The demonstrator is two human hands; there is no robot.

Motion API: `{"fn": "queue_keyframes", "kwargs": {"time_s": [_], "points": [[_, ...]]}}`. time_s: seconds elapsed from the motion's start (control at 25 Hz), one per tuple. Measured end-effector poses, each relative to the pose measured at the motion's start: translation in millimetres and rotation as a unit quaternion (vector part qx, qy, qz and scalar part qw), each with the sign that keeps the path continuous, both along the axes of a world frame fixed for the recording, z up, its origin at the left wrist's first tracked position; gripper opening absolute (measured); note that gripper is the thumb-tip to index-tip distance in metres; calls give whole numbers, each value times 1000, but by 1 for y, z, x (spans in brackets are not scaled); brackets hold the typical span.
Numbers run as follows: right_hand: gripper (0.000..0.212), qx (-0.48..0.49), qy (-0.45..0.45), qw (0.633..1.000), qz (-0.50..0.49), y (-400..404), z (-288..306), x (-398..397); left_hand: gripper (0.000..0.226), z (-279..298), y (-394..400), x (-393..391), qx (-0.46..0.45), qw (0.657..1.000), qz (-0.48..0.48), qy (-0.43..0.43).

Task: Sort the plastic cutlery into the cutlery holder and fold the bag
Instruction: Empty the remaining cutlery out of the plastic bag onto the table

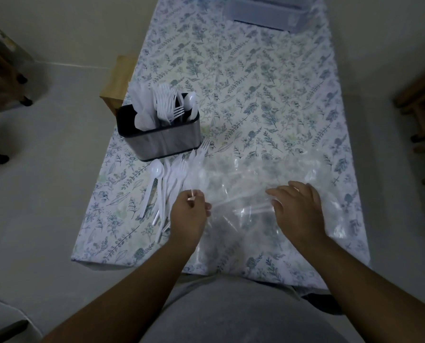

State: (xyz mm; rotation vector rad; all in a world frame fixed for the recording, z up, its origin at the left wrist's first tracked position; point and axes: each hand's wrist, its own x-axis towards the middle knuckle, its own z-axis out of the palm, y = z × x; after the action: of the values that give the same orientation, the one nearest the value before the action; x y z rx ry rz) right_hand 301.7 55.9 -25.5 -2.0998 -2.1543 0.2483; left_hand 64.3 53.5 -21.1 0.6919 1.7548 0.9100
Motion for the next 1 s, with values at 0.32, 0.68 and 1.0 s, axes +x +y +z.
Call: {"fn": "queue_keyframes", "kwargs": {"time_s": [0.32,0.68,1.0], "points": [[13,161,79,981,74,22,45,-19,26,2,-12,3,18,984,-118,133],[21,253,71,960,96,27,68,-26,31,1,-13,16,-4,989,-106,99],[21,207,87,973,46,25,58,-26,36,-1,-16,7,10,988,-120,94]]}}
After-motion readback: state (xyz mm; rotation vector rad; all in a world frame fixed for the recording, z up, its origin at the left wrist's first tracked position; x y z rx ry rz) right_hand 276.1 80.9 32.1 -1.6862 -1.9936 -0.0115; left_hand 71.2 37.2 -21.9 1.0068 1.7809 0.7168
